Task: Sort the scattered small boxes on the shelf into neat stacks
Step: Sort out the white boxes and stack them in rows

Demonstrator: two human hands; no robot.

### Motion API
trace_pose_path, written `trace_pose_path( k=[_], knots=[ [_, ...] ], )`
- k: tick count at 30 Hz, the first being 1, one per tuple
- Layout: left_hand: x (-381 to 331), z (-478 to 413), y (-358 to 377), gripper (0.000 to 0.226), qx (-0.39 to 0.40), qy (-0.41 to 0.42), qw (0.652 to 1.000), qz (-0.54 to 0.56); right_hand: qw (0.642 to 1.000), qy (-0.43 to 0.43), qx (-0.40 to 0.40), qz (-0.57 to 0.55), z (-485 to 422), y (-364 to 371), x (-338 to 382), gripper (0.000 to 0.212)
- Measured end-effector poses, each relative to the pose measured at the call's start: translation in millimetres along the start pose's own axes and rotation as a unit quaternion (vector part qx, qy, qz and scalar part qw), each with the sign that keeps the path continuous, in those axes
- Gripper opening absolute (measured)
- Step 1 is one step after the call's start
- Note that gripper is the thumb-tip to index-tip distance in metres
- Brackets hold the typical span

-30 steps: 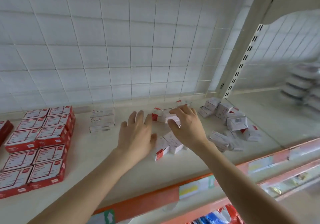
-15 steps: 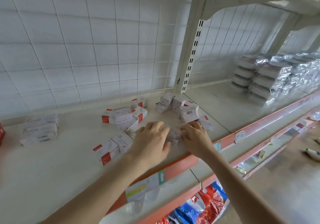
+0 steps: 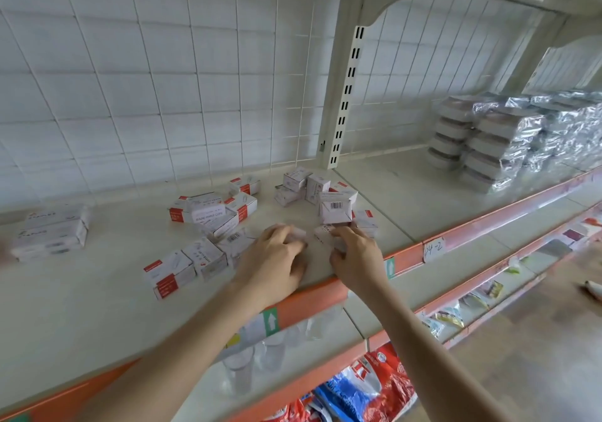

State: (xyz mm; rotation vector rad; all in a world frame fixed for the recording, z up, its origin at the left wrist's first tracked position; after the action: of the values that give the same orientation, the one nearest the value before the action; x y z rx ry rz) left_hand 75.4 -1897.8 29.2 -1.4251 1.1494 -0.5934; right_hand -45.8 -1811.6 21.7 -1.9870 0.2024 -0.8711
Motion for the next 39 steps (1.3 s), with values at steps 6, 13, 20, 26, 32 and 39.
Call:
trace_pose_path(
  k=[6,13,20,26,32,39],
  knots=[
    [-6,3,-1,0.042,-0.018,-0.010,1.000,0.016,0.982,0.084,0.034,-0.166,-4,-12,-10,0.029],
    [-10,-2,-12,0.044,-0.100,-0.035,0.981,0.162,0.819,0.207,0.119,-0.522,-1,-21,2,0.021],
    [-7,-2,-18,0.058,-0.132,-0.021,0.968,0.213,0.710,0.263,0.185,-0.626,4,-15,22,0.023],
    [8,2,-16,0.075,-0.087,-0.019,0.979,0.184,0.669,0.287,0.196,-0.657,1,-11,42,0.020],
    [25,10,-22,0.058,-0.120,-0.008,0.972,0.201,0.668,0.315,0.209,-0.641,-3,-3,51,0.026],
    [48,23,-36,0.023,-0.125,-0.086,0.927,0.343,0.691,0.270,0.279,-0.610,-6,8,68,0.039]
  ],
)
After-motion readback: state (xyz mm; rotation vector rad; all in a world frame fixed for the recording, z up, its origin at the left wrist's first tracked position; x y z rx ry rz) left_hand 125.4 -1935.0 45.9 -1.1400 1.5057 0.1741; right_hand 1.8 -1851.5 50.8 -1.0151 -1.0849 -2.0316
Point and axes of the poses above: each hand's wrist, its own z-axis away from the middle knuckle, its own y-axis out of the palm, x = y × z, the point moved 3 cm from there along -z, towards the middle knuckle
